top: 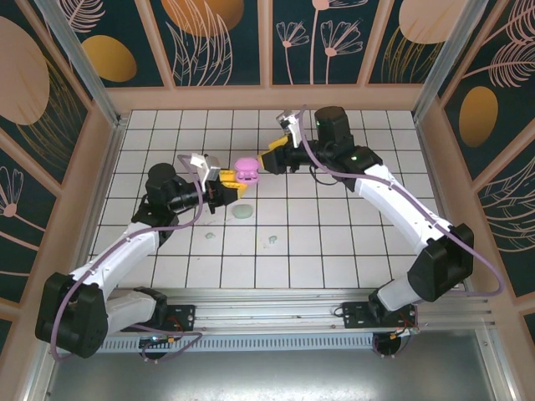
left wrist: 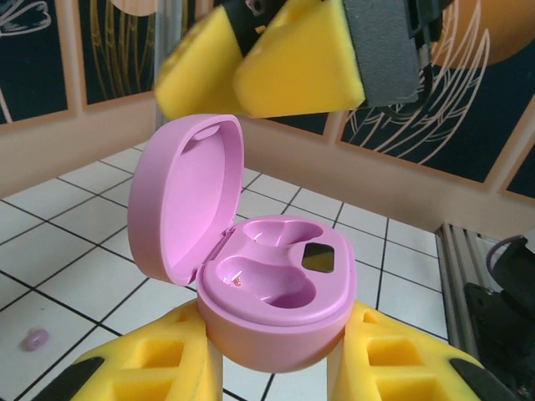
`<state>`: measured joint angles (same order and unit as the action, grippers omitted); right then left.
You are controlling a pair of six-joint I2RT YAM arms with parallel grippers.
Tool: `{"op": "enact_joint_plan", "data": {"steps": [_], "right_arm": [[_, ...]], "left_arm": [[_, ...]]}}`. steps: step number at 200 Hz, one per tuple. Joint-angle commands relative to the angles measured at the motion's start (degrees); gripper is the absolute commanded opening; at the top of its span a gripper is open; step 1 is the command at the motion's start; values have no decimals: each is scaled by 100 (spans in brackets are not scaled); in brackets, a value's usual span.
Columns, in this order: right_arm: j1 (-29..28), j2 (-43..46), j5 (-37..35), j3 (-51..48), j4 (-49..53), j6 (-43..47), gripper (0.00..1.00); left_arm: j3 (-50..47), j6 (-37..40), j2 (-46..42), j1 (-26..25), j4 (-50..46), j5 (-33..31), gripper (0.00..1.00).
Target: Insert the wireless bluetooth earbuds into the charging case
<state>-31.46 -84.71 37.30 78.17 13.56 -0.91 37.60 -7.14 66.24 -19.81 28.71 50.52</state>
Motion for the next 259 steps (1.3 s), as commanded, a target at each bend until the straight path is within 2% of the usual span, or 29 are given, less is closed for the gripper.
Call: {"op": "enact_joint_plan", "data": {"steps": [1,47,60,80,103,180,217,259], "right_arm": [[206,210,-113,-216,-357,-551,65],[541,17,-1211,-613,-742,-1879,63],[538,-226,-1526,-638,-798,-2113,62],[466,-860,-1637,-359,-730,-2281,58],[143,-1777,-1939,320,-536,-2120,56],[-735,-4481,-2012,2966,-183,-1569,49],[-1039,-5202,-2180,3857,-33,-1247,49],[-1350,-5823,-2448,4705,370,-860,44]], "left_arm": [[-60,-3,-213,140,294,-162,10],[-95,-24,-509,448,-17,-606,10],[-87,-33,-577,513,-123,-716,10],[-22,-84,-674,566,-277,-992,12],[162,-85,-772,572,-595,-1372,13],[527,1,-1278,575,-1534,-2119,13],[400,13,-1697,572,-1787,-2372,13],[253,-66,-2113,574,-1942,-2496,13]]}}
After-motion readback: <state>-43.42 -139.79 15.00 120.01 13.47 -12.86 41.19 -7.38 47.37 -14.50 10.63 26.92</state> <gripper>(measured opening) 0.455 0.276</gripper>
